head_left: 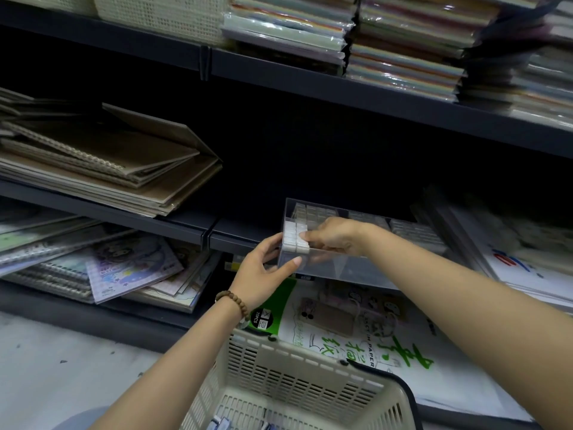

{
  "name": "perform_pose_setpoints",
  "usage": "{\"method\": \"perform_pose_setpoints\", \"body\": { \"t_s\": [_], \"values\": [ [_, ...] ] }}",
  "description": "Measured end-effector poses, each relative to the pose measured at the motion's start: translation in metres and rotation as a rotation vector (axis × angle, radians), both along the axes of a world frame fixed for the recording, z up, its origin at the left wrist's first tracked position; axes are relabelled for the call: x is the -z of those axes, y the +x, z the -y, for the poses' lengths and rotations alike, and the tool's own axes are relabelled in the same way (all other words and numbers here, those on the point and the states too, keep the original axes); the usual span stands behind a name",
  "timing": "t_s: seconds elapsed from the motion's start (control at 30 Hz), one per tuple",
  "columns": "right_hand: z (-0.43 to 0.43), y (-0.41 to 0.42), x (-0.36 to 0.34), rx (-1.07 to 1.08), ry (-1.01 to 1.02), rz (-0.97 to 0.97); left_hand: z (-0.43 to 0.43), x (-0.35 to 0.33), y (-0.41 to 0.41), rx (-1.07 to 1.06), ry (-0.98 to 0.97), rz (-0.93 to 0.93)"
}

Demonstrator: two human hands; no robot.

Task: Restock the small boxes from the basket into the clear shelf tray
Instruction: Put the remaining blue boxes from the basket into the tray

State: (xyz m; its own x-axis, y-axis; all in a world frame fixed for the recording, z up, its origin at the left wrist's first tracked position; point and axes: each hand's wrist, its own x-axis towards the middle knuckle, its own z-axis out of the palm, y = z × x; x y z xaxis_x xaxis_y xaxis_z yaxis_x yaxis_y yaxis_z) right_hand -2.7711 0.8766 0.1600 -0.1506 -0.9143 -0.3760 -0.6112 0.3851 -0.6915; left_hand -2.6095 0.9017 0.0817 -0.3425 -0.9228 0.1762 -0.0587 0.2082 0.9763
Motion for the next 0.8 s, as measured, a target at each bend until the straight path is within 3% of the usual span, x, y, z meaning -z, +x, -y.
{"method": "perform_pose_setpoints", "body": {
  "t_s": [0.1,0.2,0.33,0.43,0.53,0.8],
  "values": [
    [-0.015,-0.001,0.003,-0.095,-0.153,-0.116,-0.005,0.001,0.006,0.018,-0.021,0.054],
    [-0.046,-0.005,0.008,-0.155,-0.403,-0.109,-0.015,0.007,0.013,0.023,-0.022,0.141],
    [-0.098,-0.024,0.029,-0.155,-0.637,-0.001,-0.032,0.028,0.022,0.078,0.030,0.296],
    [-0.128,-0.032,0.072,0.009,-0.661,0.189,-0.053,0.062,0.026,0.178,0.107,0.449],
    [-0.150,-0.032,0.143,0.179,-0.461,0.310,-0.078,0.110,0.036,0.324,0.160,0.666],
    [-0.223,-0.058,0.331,0.085,0.359,0.087,-0.104,0.223,0.046,0.387,0.463,0.914]
  ]
}}
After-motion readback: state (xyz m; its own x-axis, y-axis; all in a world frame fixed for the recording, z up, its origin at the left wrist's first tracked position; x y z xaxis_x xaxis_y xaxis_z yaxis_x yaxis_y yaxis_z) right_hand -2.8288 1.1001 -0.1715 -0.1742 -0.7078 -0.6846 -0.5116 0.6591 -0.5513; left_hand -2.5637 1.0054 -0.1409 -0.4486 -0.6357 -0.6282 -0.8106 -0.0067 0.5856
